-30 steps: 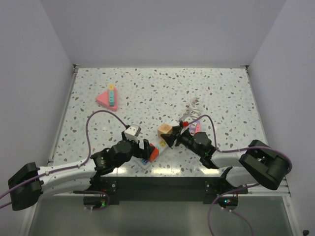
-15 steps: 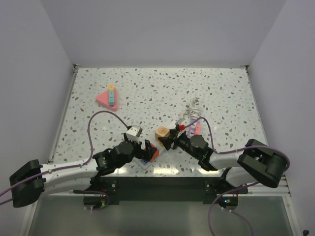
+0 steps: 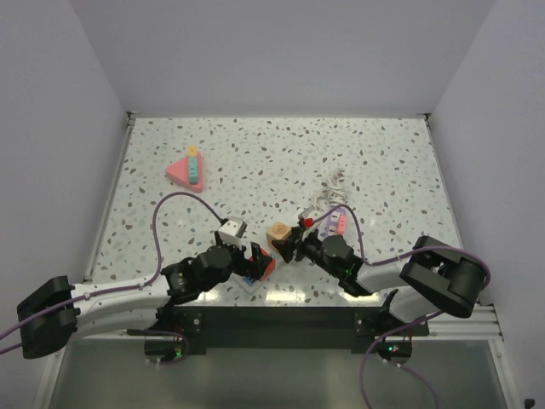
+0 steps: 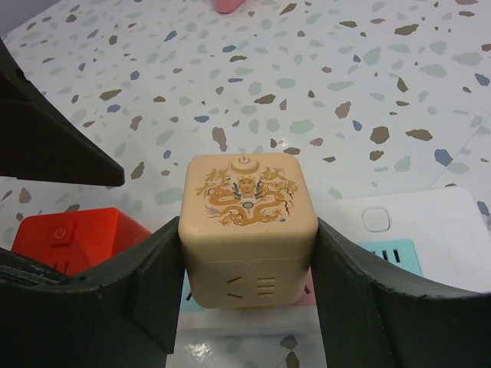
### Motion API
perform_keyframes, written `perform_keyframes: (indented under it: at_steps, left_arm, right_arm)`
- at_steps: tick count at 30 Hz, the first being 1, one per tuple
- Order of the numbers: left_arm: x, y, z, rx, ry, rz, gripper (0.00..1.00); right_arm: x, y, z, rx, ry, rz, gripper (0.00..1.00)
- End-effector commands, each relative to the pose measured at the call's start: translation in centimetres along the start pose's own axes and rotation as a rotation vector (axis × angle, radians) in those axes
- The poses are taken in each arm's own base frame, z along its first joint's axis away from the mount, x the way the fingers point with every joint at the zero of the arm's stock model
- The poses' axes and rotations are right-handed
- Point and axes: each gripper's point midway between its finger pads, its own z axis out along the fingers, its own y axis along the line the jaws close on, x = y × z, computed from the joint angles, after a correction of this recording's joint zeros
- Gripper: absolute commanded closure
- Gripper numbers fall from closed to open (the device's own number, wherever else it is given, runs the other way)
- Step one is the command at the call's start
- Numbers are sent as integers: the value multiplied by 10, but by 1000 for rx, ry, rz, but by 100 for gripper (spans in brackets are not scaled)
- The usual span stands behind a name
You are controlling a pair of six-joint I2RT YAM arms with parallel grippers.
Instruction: Insert the plug
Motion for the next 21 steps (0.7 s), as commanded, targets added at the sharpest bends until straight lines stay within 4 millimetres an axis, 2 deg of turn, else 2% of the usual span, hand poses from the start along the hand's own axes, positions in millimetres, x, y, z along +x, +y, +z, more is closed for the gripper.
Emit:
perform_keyframes:
  at_steps: [1,5,13,19,20,21]
  left_arm:
    - [18,9,-2,-28,63,42,2]
    - [18,8,-2,-24,62,44,2]
    - [19,8,-1,-27,69,47,2]
    - [23,9,1,-32,83,53,2]
    - [22,9,1,-31,81,52,2]
    - [22,9,2,-33,84,56,2]
  right_arm:
    - [-23,0,7,24,-79,8,100]
    - [-21,-3,1,49,-69,4,100]
    - [-3,-12,-17,91,-25,-6,100]
    - [19,-15,-24,103,17,-14,100]
    - [17,-14,-23,96,2,-7,100]
    - [26,-13,-23,89,26,-14,100]
